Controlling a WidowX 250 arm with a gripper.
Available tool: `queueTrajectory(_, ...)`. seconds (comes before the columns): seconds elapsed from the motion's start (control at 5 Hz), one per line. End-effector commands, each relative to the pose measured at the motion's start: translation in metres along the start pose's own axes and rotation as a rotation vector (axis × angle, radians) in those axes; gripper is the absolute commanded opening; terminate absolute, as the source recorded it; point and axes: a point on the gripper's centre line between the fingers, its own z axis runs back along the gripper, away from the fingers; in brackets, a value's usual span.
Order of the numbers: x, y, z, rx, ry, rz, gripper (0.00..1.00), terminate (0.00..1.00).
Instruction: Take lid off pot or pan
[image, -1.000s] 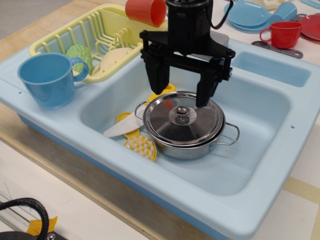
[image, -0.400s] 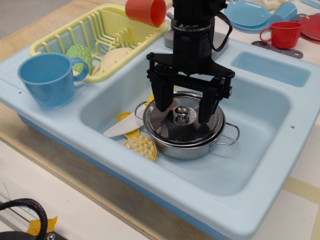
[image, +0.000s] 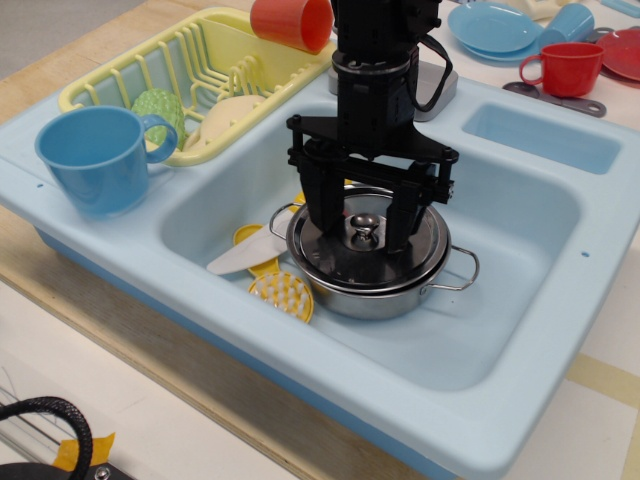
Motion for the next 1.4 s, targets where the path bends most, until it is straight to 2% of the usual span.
queueTrajectory(0.0, -0.001, 0.001, 0.005, -0.003, -0.031, 0.015, 0.0, 0.0)
queueTrajectory(0.4, -0.001, -0.004, 0.016, 0.008, -0.043, 0.002, 0.0, 0.0)
queueTrajectory(0.8, 0.001, -0.022, 0.056, 0.062, -0.095, 0.005, 0.0, 0.0)
queueTrajectory(1.2, 0.037, -0.053, 0.078, 0.04, -0.186, -0.082, 0.0, 0.0)
